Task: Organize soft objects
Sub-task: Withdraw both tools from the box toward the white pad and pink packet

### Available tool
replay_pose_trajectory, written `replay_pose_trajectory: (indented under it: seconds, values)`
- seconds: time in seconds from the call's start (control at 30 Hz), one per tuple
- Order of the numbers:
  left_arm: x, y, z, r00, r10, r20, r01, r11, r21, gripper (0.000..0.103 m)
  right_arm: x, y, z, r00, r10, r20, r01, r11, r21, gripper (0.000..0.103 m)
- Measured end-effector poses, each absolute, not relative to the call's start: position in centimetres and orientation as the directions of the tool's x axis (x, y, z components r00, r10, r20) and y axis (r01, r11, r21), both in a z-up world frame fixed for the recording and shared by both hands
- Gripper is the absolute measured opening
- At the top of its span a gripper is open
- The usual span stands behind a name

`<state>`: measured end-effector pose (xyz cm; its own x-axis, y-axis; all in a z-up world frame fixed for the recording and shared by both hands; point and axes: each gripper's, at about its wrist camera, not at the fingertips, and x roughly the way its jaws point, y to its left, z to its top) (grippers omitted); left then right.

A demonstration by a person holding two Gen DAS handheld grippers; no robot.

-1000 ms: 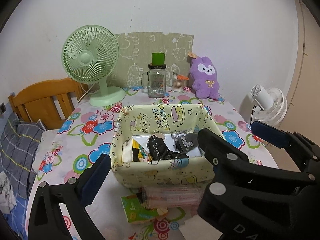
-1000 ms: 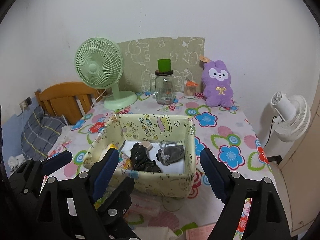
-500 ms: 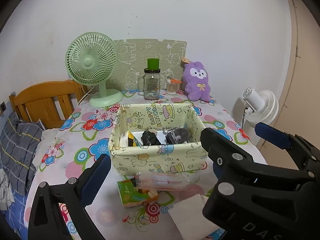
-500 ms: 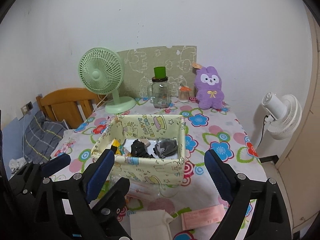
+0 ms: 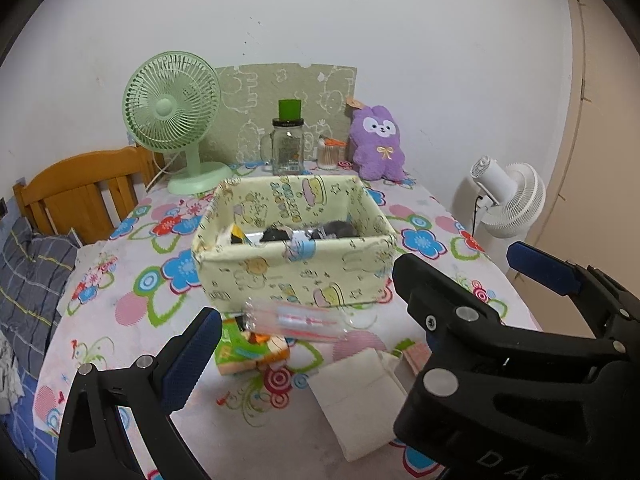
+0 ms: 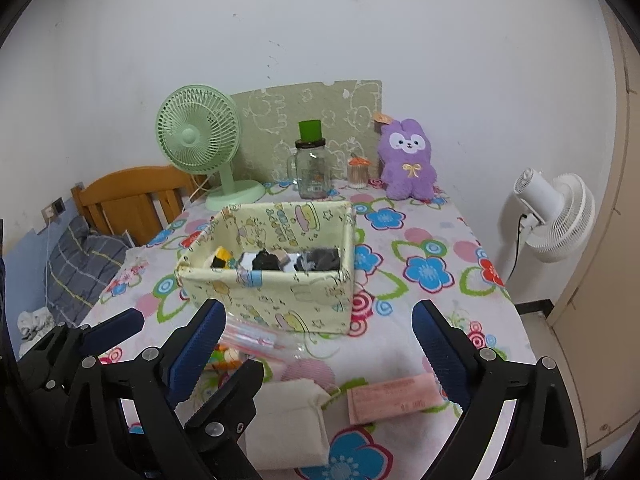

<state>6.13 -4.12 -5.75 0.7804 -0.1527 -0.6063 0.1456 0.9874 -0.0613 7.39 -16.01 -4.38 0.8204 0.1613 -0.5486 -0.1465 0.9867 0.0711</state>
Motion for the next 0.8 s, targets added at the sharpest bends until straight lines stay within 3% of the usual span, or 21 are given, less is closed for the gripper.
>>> replay_pose_trajectory:
  seconds: [0.4,0.8]
  values:
    - [4.5,-6.0,-7.6,0.786,-0.140,-0.602,0.119,0.990,-0.075,0.103,5.3,-18.1,-6.2,0.840,0.158,-0.519,-0.121,0.987,0.104,0.096]
    - [4.7,-8.0,-11.5,0.738,-0.170,-0.654,0.156,0.985,-0.080,0.103,4.4,-20.1,-9.8,0.827,0.094,-0.554,-0.062,0.995,0.077,0.096]
